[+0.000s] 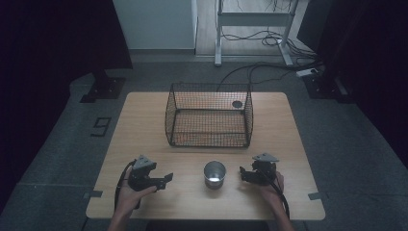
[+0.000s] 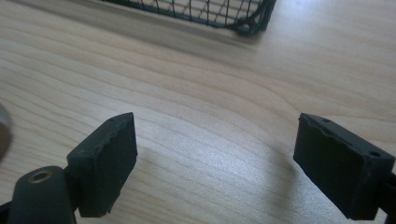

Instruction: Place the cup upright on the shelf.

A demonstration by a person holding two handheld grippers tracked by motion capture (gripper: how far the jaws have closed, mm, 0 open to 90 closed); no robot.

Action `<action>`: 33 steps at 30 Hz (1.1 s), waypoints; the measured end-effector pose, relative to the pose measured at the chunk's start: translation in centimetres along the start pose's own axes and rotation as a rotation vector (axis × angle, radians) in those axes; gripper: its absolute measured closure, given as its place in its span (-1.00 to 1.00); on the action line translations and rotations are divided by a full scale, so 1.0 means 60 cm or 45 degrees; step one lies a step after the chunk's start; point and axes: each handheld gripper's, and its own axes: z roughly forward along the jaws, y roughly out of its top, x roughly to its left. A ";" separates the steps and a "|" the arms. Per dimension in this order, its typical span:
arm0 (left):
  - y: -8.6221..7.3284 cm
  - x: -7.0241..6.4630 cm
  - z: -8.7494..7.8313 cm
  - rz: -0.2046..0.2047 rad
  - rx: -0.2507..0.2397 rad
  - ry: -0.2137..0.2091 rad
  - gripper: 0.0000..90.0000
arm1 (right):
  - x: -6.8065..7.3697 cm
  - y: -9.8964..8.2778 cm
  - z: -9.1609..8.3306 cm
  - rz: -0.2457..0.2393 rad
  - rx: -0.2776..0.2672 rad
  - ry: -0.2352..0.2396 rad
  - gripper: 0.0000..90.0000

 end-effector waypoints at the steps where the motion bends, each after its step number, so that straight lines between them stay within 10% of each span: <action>1: 0.000 0.000 0.000 0.000 0.000 0.000 -0.66 | 0.000 0.000 0.000 0.000 0.000 0.000 -0.71; 33: 0.001 -0.002 -0.002 0.008 -0.009 0.001 -0.65 | 0.048 0.054 -0.112 -0.043 -0.273 0.206 -0.70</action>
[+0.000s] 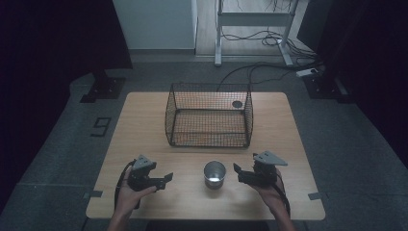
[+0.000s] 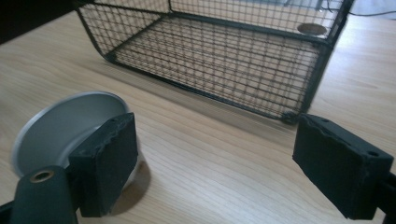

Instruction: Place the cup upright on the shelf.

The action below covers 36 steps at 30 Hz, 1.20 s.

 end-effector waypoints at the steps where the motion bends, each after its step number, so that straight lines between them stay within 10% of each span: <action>1: 0.000 0.000 0.001 0.001 0.002 -0.001 -0.65 | 0.002 0.002 -0.001 -0.003 -0.006 0.008 -0.70; 36: 0.003 -0.006 -0.004 0.002 -0.015 -0.027 -0.66 | 0.080 0.032 0.044 -0.049 -0.001 0.275 -0.79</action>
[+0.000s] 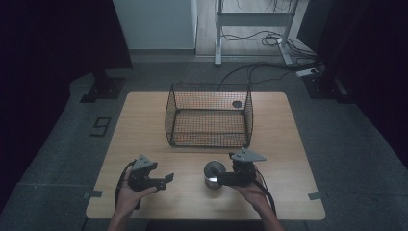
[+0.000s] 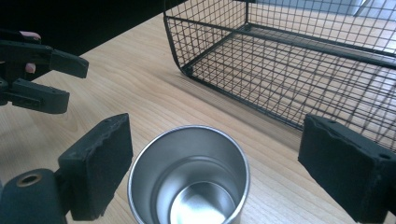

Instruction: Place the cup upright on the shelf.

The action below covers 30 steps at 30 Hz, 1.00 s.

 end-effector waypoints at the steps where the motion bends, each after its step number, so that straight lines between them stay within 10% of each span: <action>1: 0.000 0.000 0.001 -0.001 0.001 0.001 -0.66 | 0.001 -0.001 0.003 -0.002 0.007 0.007 -0.80; 30: -0.001 -0.001 0.004 0.009 0.015 -0.002 -0.65 | 0.023 -0.054 0.076 -0.130 0.144 -0.034 -1.00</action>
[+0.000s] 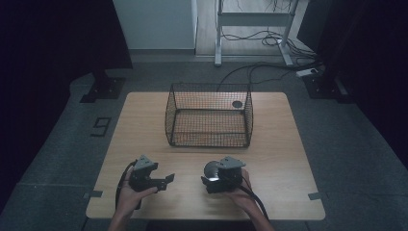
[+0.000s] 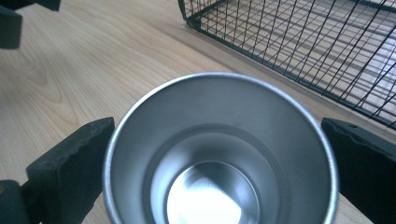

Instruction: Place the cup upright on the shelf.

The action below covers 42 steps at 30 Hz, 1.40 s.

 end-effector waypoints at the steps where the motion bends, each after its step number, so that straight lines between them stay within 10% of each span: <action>1: 0.000 0.000 0.000 0.002 0.002 -0.002 -0.66 | 0.000 -0.001 0.002 -0.001 0.007 -0.001 -1.00; 13: 0.000 0.000 0.001 0.002 0.004 -0.001 -0.66 | 0.004 -0.010 0.013 -0.057 0.047 -0.009 -0.61; 42: 0.000 0.005 -0.005 -0.007 -0.013 0.008 -0.66 | -0.001 0.024 -0.029 -0.040 -0.020 0.066 -0.60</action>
